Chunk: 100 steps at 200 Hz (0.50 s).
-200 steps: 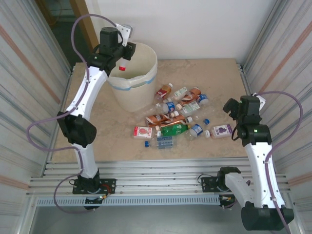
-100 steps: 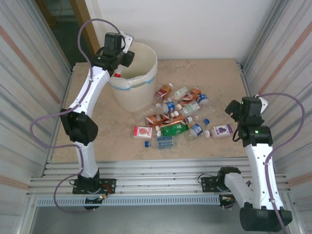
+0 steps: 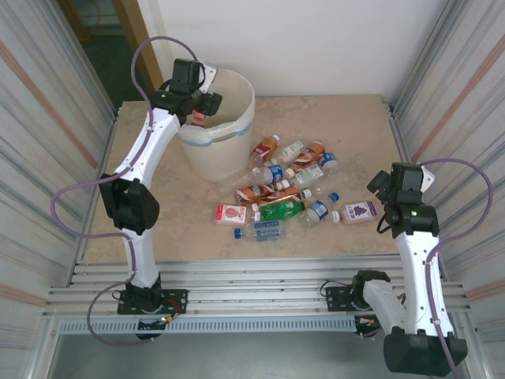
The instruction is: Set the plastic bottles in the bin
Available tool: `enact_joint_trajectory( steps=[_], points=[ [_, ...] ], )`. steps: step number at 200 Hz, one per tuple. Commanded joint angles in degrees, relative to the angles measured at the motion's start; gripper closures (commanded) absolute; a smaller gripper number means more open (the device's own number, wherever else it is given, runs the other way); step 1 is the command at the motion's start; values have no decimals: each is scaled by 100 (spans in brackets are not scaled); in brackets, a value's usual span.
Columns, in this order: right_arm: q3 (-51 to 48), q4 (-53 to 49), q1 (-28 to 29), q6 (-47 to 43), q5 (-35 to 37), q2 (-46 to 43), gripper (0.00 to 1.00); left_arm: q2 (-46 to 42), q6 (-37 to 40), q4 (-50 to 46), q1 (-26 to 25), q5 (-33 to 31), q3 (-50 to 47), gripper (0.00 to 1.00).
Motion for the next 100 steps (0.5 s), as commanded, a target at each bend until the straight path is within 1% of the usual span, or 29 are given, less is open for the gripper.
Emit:
enact_joint_trajectory(
  steps=[1, 22, 47, 70, 100],
  points=[
    [-113, -322, -65, 311, 97, -95, 2, -174, -82, -102, 45, 17, -9, 16],
    [-223, -438, -97, 428, 89, -130, 2, -365, -231, -121, 35, 156, -11, 13],
    [-429, -510, -169, 590, -111, -147, 2, -716, -402, -113, -19, 320, -57, 10],
    [-661, -476, -201, 765, -395, -130, 2, -1115, -468, 9, -165, 291, -218, 7],
    [-1015, -190, -226, 1004, -893, -23, 2, -1783, -691, 308, -356, 269, -755, 3]
  ],
)
